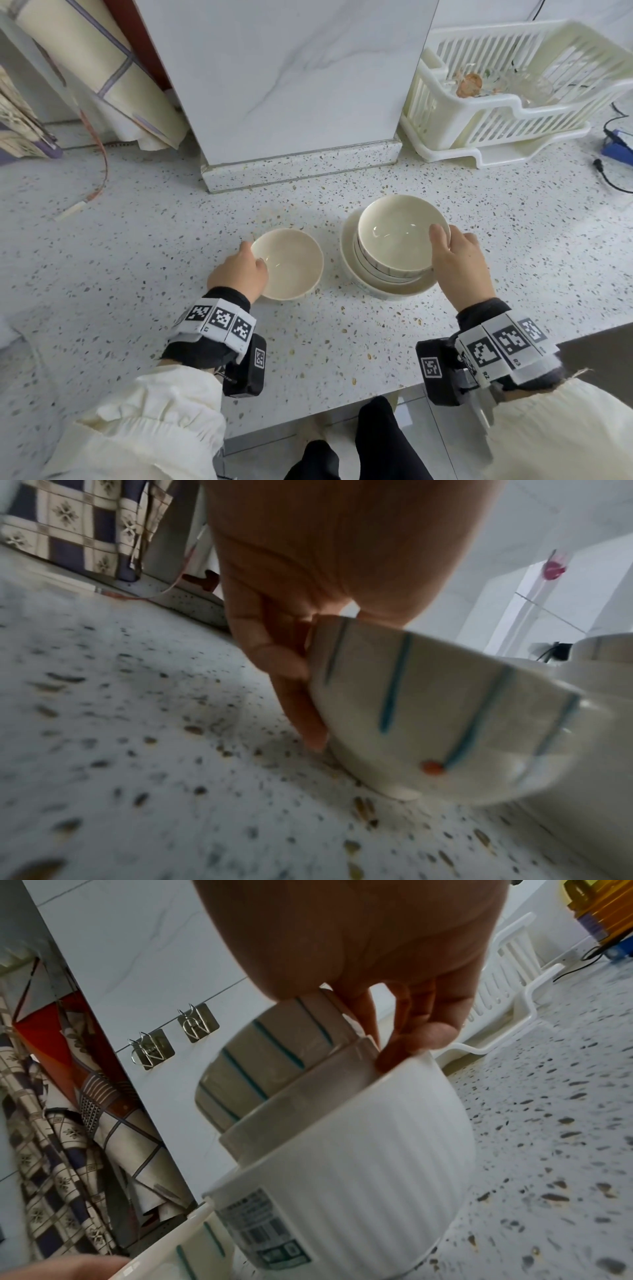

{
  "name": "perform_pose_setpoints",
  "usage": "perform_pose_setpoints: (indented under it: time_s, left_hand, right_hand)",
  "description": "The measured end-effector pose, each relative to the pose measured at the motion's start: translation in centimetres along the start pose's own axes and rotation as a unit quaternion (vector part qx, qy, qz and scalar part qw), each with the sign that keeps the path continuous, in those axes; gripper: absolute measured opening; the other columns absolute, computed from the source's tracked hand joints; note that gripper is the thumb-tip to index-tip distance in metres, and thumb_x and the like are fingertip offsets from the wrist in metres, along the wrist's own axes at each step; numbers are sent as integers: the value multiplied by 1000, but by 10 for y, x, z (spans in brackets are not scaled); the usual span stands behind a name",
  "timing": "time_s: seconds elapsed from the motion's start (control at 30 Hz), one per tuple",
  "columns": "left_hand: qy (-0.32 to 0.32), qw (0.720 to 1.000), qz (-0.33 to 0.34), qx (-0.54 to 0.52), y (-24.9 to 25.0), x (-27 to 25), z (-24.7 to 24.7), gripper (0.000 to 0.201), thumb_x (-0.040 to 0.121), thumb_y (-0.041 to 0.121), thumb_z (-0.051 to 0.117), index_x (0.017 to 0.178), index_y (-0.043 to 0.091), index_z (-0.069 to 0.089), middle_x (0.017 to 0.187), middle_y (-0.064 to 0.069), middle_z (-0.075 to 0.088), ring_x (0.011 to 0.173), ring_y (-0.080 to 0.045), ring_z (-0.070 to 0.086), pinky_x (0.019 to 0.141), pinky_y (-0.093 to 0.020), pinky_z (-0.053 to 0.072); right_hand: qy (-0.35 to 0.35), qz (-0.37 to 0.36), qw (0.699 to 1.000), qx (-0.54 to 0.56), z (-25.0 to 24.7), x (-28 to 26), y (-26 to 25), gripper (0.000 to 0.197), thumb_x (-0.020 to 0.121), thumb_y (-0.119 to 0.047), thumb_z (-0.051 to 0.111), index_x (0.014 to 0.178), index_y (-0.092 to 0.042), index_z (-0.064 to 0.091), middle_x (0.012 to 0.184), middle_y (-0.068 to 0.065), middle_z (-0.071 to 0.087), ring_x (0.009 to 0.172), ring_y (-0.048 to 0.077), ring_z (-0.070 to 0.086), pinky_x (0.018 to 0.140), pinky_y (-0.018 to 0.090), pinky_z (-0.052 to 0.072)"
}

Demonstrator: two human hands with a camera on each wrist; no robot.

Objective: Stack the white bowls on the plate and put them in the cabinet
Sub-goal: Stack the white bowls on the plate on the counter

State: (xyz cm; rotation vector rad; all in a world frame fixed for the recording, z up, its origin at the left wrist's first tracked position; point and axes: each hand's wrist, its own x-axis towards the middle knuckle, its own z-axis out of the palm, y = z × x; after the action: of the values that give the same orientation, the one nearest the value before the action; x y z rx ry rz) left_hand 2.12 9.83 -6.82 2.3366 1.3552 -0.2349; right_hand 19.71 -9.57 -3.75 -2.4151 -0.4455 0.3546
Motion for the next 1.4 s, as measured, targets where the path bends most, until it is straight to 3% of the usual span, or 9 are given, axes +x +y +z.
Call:
perform_pose_setpoints:
  time_s: [0.1,0.43,0.63,0.7,0.83,0.93,1.1,1.2,1.4]
  left_hand:
    - [-5,999,0,-37,-2,2,1,36,97,19,30,127,2,43,113,-21,62,94,-35,59,76,-38,45]
    - [65,953,47,-291,24,-7,-34,30,96,20,31,112,4,51,91,-15,65,38,-11,59,33,-17,43]
    - [50,925,141,-350,74,-18,-61,26,96,19,34,106,6,55,71,-4,61,39,-11,60,31,-14,39]
    - [32,923,167,-345,92,-20,-60,24,96,18,35,100,6,55,69,-4,61,33,-7,58,30,-13,38]
    - [0,930,184,-319,118,-23,-47,24,95,18,35,91,6,54,66,-2,57,35,-9,59,29,-10,37]
    - [-29,933,174,-313,126,-25,-36,25,95,18,35,92,3,55,69,-2,56,39,-11,59,29,-11,38]
    - [-22,947,187,-259,131,-24,-25,34,95,19,33,103,-1,60,88,-16,66,69,-32,69,59,-39,60]
    - [-13,950,190,-246,131,-22,-21,35,95,20,33,104,-2,59,97,-23,67,82,-40,67,76,-49,57]
    - [-13,958,190,-215,126,-20,-15,35,96,22,31,103,-1,57,100,-24,67,85,-40,67,79,-48,56]
  right_hand:
    - [-11,-22,1000,-1,-3,-3,-3,37,97,-24,27,109,0,53,96,15,47,96,26,42,83,42,41]
    - [-40,9,996,79,-6,-6,-5,40,98,-27,26,114,-4,53,76,-8,38,109,29,41,82,35,35]
    - [-32,14,994,108,-6,-4,-3,49,97,-32,23,120,1,52,103,19,59,109,38,49,92,46,44]
    - [-40,17,992,122,-7,-5,-2,45,99,-27,20,123,-5,52,87,0,53,114,35,45,96,48,42]
    - [-37,32,983,178,-8,-4,1,54,97,-43,19,72,-14,57,79,12,56,108,32,52,87,46,48]
    - [-32,51,974,219,-8,-1,6,56,98,-39,18,78,-9,60,75,16,61,103,31,54,73,33,46]
    - [-43,89,959,265,-9,2,5,54,98,-30,25,114,13,54,61,3,49,60,21,51,46,11,47]
    - [-23,76,952,295,-12,-3,5,49,99,-27,20,120,0,54,60,3,52,82,32,57,81,40,53]
    - [-29,30,976,213,-13,-5,4,64,98,-42,16,99,1,63,59,7,55,88,32,57,89,48,47]
